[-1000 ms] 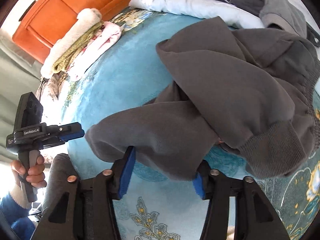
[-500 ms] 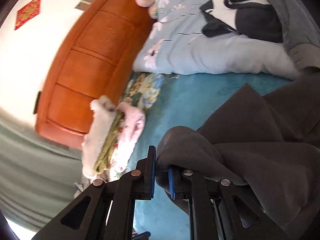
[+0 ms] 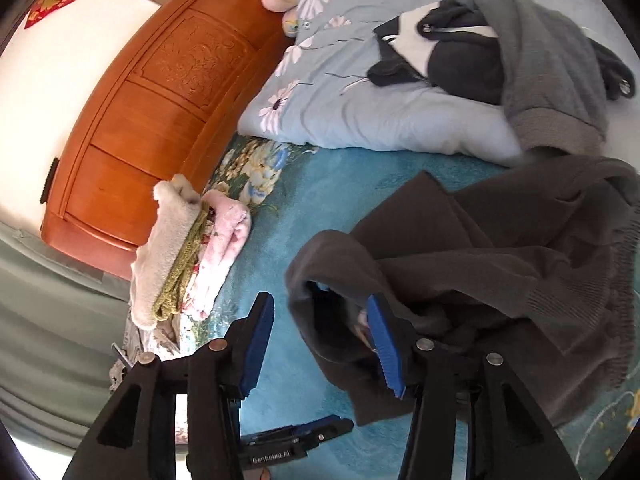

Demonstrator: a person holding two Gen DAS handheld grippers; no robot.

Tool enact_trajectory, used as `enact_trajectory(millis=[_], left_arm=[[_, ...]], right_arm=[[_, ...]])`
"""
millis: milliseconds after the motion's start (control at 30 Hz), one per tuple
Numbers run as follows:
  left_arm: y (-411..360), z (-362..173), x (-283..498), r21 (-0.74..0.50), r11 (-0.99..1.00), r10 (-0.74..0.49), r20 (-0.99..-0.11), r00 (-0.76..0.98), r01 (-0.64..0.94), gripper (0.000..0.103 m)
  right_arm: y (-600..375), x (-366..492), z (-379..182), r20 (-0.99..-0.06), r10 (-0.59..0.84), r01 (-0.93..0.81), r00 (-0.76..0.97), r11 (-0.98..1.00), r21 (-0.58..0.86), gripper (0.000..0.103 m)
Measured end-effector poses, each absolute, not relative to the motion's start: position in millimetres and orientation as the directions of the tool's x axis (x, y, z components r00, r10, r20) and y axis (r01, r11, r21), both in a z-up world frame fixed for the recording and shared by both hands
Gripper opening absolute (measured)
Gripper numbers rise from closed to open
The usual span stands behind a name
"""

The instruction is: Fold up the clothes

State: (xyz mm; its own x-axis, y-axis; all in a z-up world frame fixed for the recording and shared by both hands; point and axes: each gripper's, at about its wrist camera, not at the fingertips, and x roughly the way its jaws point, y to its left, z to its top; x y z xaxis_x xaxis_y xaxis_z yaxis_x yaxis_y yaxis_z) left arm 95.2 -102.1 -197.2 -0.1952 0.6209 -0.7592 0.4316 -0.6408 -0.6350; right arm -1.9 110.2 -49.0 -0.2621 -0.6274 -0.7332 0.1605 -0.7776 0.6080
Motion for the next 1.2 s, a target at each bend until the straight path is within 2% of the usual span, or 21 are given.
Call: enact_trajectory(millis=[33,67,100,200,267,400,500,600,733,767,867,1067,1133,1167,1200], left_arm=[[-101,-199,91,-0.638,-0.634,0.622,-0.757,-0.201,0.438,0.048],[-101,-196,91,-0.648,-0.631,0.624,-0.751,-0.216,0.427,0.036],[-102,-192,90,-0.658,-0.628,0.626,-0.744,-0.231,0.415,0.016],[-102,-182,87,-0.686,-0.620,0.632,-0.724,-0.275,0.381,0.006],[-104,-175,86,-0.708,-0.609,0.639,-0.705,-0.308,0.358,0.006],[-144,-135,99,-0.843,-0.440,0.706,-0.538,-0.461,0.311,0.006],[-187,-91,112,-0.897,-0.390,0.699,-0.436,-0.567,0.208,0.006],[-236,-48,130,-0.895,-0.420,0.620,-0.405,-0.672,0.152,0.006],[-305,-17,138,-0.910,-0.385,0.482,-0.342,-0.806,0.155,0.006],[-317,-14,133,-0.906,-0.390,0.444,-0.342,-0.828,0.165,0.006],[-355,-21,124,-0.867,-0.424,0.356,-0.426,-0.832,0.262,0.006],[-368,-72,87,-0.776,-0.426,0.314,-0.609,-0.728,0.465,0.006],[-365,-77,65,-0.777,-0.418,0.321,-0.612,-0.723,0.472,0.012],[-363,-76,55,-0.774,-0.416,0.326,-0.617,-0.716,0.477,0.020],[-359,-74,49,-0.777,-0.416,0.342,-0.615,-0.711,0.472,0.033]], right_arm=[[125,3,-53,-0.742,-0.614,0.126,-0.268,-0.786,0.605,0.050],[140,8,-57,-0.750,-0.602,0.090,-0.274,-0.793,0.603,0.050],[154,13,-61,-0.759,-0.588,0.054,-0.279,-0.799,0.599,0.050],[192,25,-74,-0.783,-0.552,-0.050,-0.286,-0.808,0.588,0.050],[210,30,-83,-0.785,-0.549,-0.119,-0.286,-0.792,0.598,0.050],[231,35,-96,-0.788,-0.548,-0.205,-0.282,-0.768,0.607,0.050],[230,32,-100,-0.789,-0.551,-0.216,-0.273,-0.764,0.608,0.050],[219,27,-102,-0.785,-0.562,-0.195,-0.259,-0.766,0.613,0.050],[201,21,-107,-0.786,-0.573,-0.175,-0.231,-0.771,0.613,0.050],[197,21,-107,-0.788,-0.573,-0.172,-0.225,-0.773,0.611,0.050],[187,20,-106,-0.800,-0.561,-0.156,-0.210,-0.789,0.594,0.050],[181,21,-94,-0.824,-0.524,-0.138,-0.216,-0.819,0.557,0.050],[182,22,-92,-0.830,-0.513,-0.145,-0.218,-0.824,0.548,0.050],[182,23,-92,-0.833,-0.509,-0.150,-0.218,-0.826,0.544,0.050],[181,24,-92,-0.836,-0.505,-0.153,-0.216,-0.828,0.539,0.050]])
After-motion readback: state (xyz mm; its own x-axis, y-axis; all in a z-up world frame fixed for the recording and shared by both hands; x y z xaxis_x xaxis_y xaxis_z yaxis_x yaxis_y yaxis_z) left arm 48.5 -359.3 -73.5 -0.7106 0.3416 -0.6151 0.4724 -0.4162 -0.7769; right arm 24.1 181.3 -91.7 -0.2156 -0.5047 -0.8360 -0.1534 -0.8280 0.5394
